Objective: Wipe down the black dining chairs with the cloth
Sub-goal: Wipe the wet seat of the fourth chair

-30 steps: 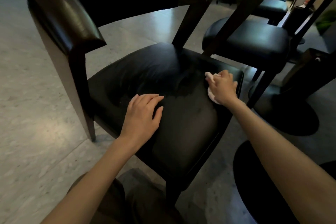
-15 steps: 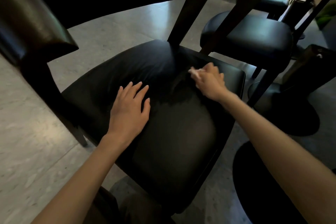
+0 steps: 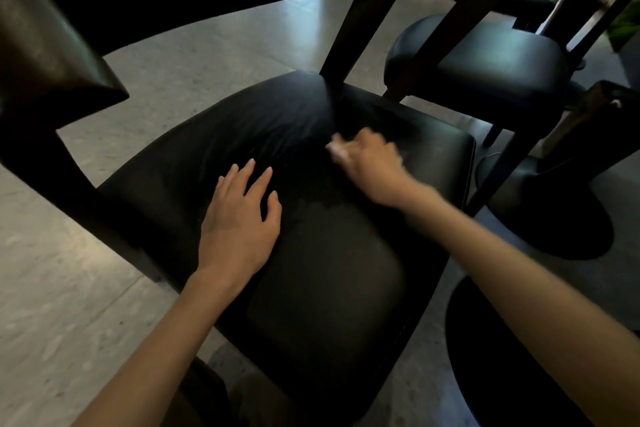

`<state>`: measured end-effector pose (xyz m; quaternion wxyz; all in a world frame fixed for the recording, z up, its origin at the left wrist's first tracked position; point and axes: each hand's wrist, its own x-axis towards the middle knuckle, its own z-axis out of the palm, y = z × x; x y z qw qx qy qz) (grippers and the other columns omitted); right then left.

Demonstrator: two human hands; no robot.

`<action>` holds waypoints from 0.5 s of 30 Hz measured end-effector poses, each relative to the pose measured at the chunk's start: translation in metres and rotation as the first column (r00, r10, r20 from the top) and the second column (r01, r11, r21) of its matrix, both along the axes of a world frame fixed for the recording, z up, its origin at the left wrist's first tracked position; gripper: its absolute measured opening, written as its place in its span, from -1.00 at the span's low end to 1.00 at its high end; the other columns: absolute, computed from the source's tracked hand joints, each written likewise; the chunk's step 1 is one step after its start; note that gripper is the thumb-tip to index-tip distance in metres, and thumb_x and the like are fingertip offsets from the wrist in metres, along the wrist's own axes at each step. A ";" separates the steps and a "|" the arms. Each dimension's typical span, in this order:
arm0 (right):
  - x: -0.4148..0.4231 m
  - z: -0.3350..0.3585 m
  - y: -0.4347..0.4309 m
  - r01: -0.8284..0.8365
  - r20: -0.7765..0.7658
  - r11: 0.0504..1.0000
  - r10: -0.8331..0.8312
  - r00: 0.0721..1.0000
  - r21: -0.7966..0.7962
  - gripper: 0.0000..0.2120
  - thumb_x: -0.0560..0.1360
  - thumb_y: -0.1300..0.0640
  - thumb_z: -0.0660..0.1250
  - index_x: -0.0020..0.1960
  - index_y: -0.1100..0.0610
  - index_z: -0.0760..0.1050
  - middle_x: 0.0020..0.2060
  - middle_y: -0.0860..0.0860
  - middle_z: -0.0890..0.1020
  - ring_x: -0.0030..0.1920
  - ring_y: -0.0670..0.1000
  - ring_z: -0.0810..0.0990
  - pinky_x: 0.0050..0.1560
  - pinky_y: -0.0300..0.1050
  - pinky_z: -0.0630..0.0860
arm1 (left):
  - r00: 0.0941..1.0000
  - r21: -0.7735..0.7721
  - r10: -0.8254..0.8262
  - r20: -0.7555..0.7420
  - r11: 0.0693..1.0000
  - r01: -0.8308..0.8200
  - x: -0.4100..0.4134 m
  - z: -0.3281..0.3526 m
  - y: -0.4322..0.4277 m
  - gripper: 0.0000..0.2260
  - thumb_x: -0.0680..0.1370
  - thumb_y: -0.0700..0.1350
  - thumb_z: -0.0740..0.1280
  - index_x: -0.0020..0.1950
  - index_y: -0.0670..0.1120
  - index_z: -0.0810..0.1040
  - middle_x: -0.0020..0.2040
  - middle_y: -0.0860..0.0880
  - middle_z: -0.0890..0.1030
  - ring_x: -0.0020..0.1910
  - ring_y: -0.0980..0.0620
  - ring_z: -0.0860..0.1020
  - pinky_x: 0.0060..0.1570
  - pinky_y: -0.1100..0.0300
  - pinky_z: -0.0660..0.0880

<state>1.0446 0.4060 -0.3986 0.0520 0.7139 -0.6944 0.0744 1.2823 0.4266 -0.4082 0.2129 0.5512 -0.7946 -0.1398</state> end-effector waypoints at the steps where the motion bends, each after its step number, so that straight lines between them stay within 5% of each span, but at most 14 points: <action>1: -0.026 0.001 -0.013 0.130 -0.006 0.991 -0.130 0.991 0.012 -0.59 0.66 -0.05 0.04 0.46 0.05 0.30 0.19 0.23 0.40 0.19 0.28 0.40 0.14 0.10 0.34 | 1.000 0.010 -0.005 0.002 1.000 0.005 0.000 0.000 0.000 -0.57 0.65 0.04 0.06 0.53 0.04 0.21 0.56 0.03 0.13 0.55 0.07 -0.01 0.49 0.11 -0.05; 3: -0.066 0.003 -0.031 0.361 0.100 0.932 -0.361 0.927 0.018 -0.60 0.67 -0.05 0.02 0.39 0.10 0.37 0.21 0.25 0.39 0.23 0.27 0.37 0.20 0.12 0.30 | 1.000 0.019 -0.008 0.002 1.000 0.008 0.001 0.001 0.000 -0.57 0.65 0.05 0.06 0.53 0.04 0.21 0.56 0.03 0.14 0.55 0.07 0.00 0.48 0.10 -0.03; 6: -0.064 0.001 -0.037 0.406 0.116 0.914 -0.405 0.907 0.018 -0.60 0.66 -0.05 0.04 0.39 0.11 0.38 0.22 0.24 0.41 0.22 0.26 0.38 0.21 0.10 0.30 | 1.000 0.026 0.006 -0.002 1.000 -0.006 0.000 0.003 0.000 -0.57 0.65 0.05 0.07 0.52 0.04 0.23 0.56 0.04 0.15 0.55 0.08 0.01 0.47 0.10 0.00; 9: -0.014 0.004 -0.016 0.125 0.157 0.992 -0.123 0.980 -0.001 -0.57 0.63 -0.12 0.11 0.43 0.03 0.36 0.17 0.21 0.45 0.17 0.25 0.42 0.15 0.06 0.35 | 1.000 0.035 0.020 -0.008 0.999 -0.020 -0.001 0.004 0.001 -0.57 0.64 0.05 0.08 0.52 0.05 0.24 0.55 0.04 0.16 0.54 0.08 0.02 0.47 0.09 0.02; 13: 0.007 0.009 0.013 -0.099 0.119 0.995 0.099 0.988 -0.008 -0.44 0.58 -0.27 0.07 0.54 -0.24 0.03 0.28 0.03 0.37 0.19 0.06 0.29 0.17 -0.08 0.20 | 1.000 0.026 0.028 0.002 0.999 -0.028 -0.001 0.004 0.001 -0.57 0.64 0.06 0.08 0.52 0.05 0.24 0.55 0.04 0.16 0.54 0.08 0.02 0.45 0.12 -0.01; 15: -0.008 0.008 0.017 -0.183 0.060 0.982 0.186 0.981 -0.055 -0.56 0.63 -0.14 0.10 0.50 -0.19 0.21 0.32 0.06 0.38 0.15 0.09 0.35 0.18 -0.04 0.32 | 1.000 0.026 0.024 -0.003 0.999 -0.024 -0.001 0.004 0.001 -0.58 0.65 0.06 0.08 0.52 0.06 0.24 0.56 0.04 0.16 0.54 0.09 0.02 0.44 0.15 -0.04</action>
